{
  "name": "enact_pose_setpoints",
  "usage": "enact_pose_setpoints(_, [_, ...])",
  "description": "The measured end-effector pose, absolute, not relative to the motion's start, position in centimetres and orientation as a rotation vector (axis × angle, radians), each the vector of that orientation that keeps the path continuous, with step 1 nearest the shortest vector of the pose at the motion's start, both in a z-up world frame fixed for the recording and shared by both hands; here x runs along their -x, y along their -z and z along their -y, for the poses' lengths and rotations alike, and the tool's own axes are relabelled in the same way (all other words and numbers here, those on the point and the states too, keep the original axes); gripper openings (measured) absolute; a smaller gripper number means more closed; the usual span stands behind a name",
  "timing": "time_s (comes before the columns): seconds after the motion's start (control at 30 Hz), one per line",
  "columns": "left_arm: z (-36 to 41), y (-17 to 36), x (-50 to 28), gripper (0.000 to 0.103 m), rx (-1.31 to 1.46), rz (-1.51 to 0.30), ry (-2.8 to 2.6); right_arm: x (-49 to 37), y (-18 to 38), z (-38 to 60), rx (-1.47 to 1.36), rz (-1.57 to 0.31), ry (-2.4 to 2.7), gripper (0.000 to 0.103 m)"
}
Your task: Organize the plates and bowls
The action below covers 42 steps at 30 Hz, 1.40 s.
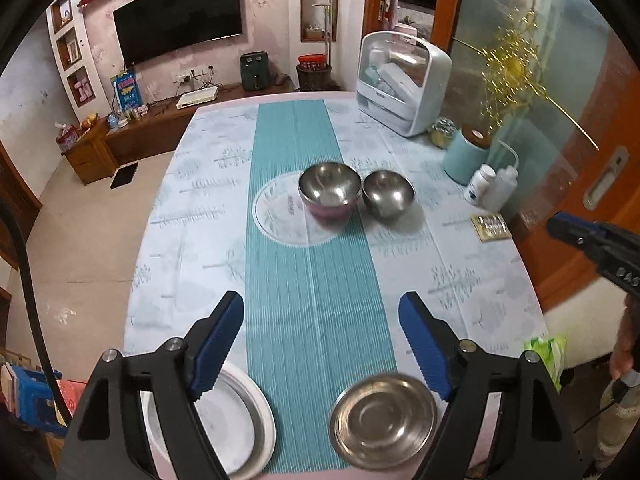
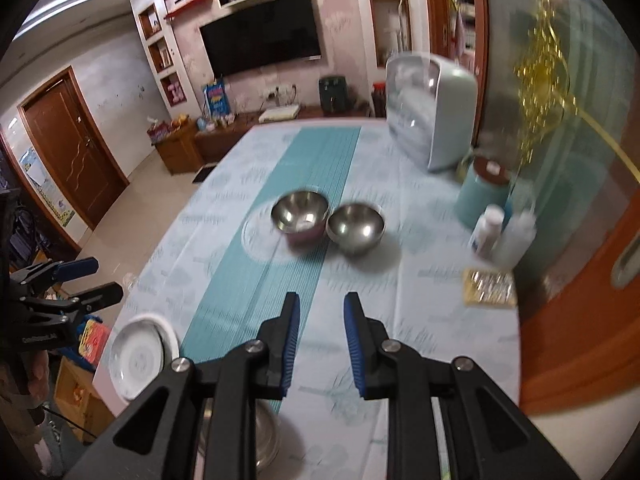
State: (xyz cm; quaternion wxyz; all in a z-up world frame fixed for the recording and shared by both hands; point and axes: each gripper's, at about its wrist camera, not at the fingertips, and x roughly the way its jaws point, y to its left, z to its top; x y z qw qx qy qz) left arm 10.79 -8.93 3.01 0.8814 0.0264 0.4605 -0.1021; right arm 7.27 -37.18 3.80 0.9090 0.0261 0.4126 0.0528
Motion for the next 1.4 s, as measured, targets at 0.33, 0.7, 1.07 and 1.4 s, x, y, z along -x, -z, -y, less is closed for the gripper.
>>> enact_pose_setpoints(0.33, [7.3,-3.0,-20.0,0.079,0.01,-1.056,0.184,-14.4,-5.3,36.4,0.024,-0.877,-0.118,0.024])
enact_pose_setpoints(0.7, [7.5,3.9,-33.8,0.079,0.035,-1.125,0.171,-25.8,-1.3,36.3,0.037,-0.998,-0.122,0.024])
enact_pose_setpoints(1.07, [10.8,14.8,-41.1,0.078,0.045,-1.248,0.217,-35.2,8.3,36.9,-0.159,-1.126,-0.212,0.024])
enact_pose_setpoints(1.4, [12.1,20.4,-43.0,0.07,0.114,-1.295,0.265,-40.7,14.3,36.1,-0.174,-1.176,-0.226,0.024])
